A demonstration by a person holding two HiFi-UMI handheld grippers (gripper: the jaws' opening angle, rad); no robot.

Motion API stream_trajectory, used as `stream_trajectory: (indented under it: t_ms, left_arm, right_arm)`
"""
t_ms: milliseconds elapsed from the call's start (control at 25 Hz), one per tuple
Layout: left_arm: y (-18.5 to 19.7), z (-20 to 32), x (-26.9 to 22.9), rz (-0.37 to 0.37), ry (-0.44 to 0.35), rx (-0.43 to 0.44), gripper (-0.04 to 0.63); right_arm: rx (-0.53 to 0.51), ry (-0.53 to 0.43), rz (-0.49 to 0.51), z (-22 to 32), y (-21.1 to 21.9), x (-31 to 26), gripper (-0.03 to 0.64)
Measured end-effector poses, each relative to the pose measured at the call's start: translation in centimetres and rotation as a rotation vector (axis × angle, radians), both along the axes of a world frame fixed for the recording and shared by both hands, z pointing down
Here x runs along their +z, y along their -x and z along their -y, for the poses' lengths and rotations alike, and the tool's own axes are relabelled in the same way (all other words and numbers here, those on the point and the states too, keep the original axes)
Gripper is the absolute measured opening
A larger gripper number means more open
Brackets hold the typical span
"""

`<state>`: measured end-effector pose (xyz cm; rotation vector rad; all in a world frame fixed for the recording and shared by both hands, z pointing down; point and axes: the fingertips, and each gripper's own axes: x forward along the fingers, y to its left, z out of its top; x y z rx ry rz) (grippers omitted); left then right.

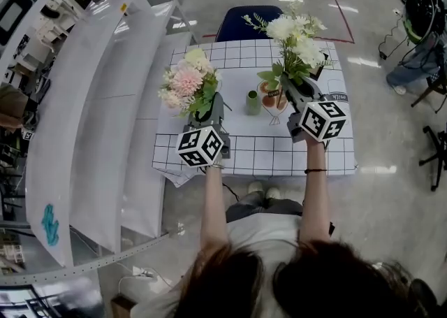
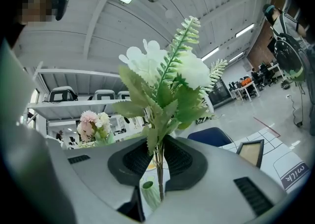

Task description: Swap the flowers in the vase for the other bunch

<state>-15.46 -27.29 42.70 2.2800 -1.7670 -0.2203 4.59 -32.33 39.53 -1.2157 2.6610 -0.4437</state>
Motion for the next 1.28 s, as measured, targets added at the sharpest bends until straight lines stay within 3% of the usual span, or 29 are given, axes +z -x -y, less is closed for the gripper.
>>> stream_trajectory:
  t_ms: [1280]
  left_arm:
    - [2.9,-0.7,1.3,-0.046,0.045,0.016,0.075]
  right_arm:
    - [0.089,-0.116,0.063,0.0,3.7,-2.8,0.064]
